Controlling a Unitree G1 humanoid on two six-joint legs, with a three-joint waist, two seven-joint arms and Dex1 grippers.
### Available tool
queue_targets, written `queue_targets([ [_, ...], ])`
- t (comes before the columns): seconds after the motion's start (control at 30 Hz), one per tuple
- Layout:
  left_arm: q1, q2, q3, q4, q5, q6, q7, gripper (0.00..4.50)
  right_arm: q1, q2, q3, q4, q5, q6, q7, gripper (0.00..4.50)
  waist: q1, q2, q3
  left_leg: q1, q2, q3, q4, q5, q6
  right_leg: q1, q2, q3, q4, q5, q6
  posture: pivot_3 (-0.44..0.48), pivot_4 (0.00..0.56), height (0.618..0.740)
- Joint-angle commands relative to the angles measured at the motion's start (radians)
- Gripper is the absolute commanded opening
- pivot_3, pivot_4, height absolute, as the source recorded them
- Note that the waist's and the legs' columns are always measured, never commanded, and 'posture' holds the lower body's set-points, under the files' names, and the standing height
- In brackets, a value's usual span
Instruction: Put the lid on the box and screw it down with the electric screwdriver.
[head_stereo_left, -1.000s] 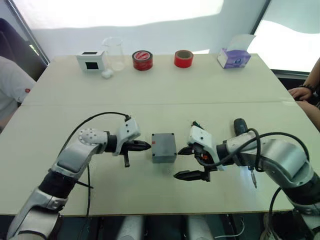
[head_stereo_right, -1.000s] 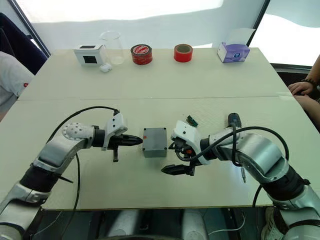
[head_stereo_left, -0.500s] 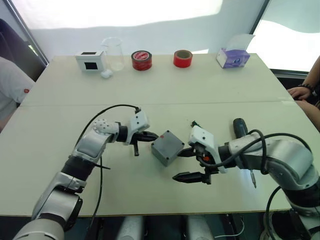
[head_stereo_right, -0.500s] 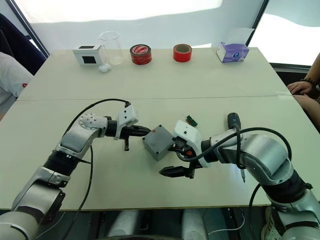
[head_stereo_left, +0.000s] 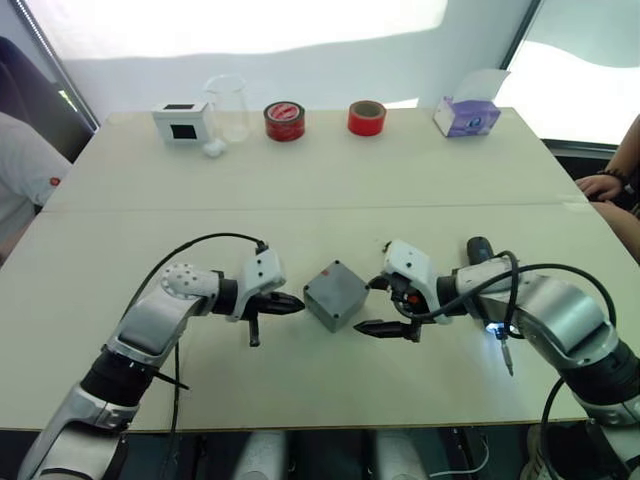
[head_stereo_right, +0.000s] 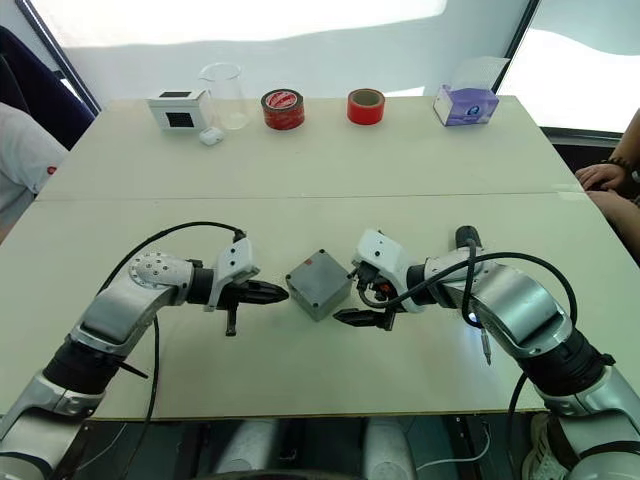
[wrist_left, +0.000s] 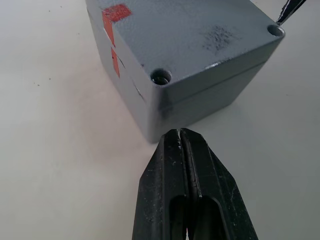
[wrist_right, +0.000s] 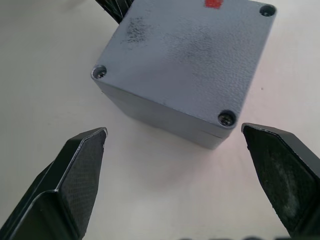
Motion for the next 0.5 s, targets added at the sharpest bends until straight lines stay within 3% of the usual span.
queue_targets([
  [0.03, -0.026, -0.018, 0.002, -0.003, 0.002, -0.015, 0.025, 0.00, -0.004, 0.010, -0.016, -0.045, 0.018, 0.003, 0.025, 4.43, 0.000, 0.000, 0.000, 0.000, 0.000, 0.000, 0.000, 0.000, 0.000, 0.000, 0.000, 0.000, 0.000, 0.000, 0.000, 0.000, 0.150, 0.740],
  [0.5, -0.046, -0.033, 0.014, 0.044, 0.009, -0.057, 0.037, 0.00, 0.059, 0.058, -0.074, -0.144, 0.084, 0.110, -0.029, 4.43, 0.000, 0.000, 0.000, 0.000, 0.000, 0.000, 0.000, 0.000, 0.000, 0.000, 0.000, 0.000, 0.001, 0.000, 0.000, 0.000, 0.150, 0.740],
])
